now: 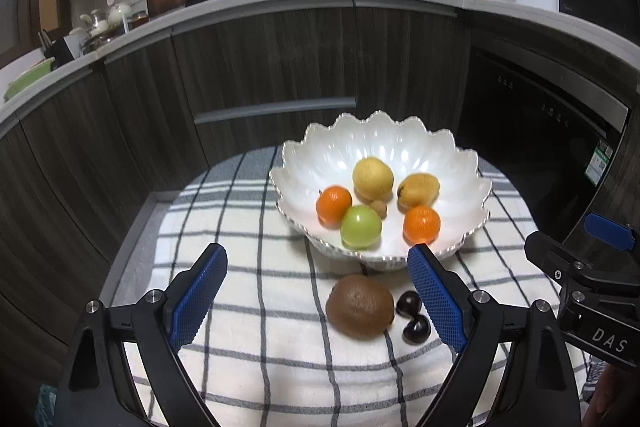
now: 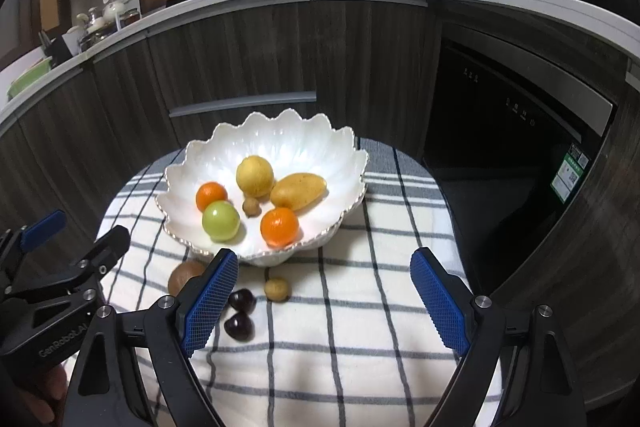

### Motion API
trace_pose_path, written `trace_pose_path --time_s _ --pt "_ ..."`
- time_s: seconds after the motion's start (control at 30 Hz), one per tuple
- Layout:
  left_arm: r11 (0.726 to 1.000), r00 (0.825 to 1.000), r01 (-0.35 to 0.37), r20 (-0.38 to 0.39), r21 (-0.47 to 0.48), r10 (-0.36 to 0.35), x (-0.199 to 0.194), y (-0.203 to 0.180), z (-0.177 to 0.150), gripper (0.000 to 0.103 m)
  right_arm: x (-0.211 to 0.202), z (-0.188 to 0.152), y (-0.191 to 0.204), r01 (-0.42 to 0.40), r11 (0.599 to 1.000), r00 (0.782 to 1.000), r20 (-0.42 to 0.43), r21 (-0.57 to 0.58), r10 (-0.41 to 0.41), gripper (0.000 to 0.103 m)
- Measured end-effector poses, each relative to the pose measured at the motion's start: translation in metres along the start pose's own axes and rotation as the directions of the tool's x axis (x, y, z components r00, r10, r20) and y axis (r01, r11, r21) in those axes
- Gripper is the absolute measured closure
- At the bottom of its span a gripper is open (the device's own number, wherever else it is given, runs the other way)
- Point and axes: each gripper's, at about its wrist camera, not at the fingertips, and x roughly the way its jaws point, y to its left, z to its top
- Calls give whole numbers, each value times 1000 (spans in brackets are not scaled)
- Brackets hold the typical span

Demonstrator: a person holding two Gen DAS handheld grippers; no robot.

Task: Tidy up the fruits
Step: 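Withdraw both open tools from the bowl toward the kiwi and plums, then grasp the kiwi with the left tool while the right tool approaches the plums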

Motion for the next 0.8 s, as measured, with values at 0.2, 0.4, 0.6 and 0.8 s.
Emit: trace_pose_path --time_s 0.2,0.4,0.6,0.8 --pt "1000 1000 11 -21 4 -11 10 -7 -13 11 10 -12 -5 1 1000 1000 -21 11 -1 14" --pt "1000 998 22 -54 2 -21 25 -15 -25 11 23 -25 -14 -1 999 999 -51 41 3 14" --pt "999 994 31 -103 -12 -32 44 -17 -38 11 39 -35 -17 -2 999 997 -80 47 6 14" --pt "999 991 36 -126 -17 -38 60 -20 -43 12 49 -38 -17 -5 999 995 -100 53 10 14"
